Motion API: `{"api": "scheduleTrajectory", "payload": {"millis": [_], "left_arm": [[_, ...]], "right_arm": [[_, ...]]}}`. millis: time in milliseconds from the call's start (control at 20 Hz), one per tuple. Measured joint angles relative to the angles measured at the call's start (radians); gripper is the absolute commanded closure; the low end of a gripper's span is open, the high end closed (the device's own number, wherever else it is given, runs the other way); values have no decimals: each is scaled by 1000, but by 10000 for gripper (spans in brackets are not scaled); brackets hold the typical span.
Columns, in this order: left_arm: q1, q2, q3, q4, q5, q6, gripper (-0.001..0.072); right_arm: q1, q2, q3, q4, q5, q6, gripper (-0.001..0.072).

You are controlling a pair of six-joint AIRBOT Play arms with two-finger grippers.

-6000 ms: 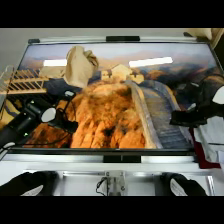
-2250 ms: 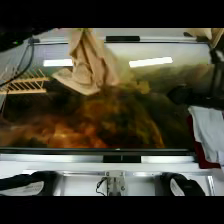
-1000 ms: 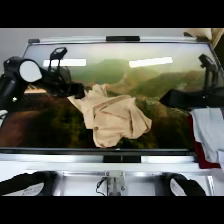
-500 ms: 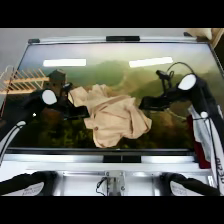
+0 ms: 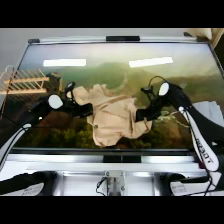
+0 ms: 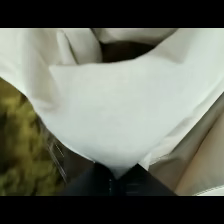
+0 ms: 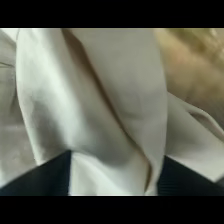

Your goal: Fold the shirts.

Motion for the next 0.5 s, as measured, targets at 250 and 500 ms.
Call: {"api": "scheduleTrajectory", "payload": {"millis": [250, 500], "left_arm": [[2, 14, 67, 13, 11, 56, 651], [40, 73, 430, 110, -23, 111, 651]], "right_arm": [[35, -9, 14, 35, -3, -7, 630], [37, 153, 234, 44, -35, -104, 630]]}}
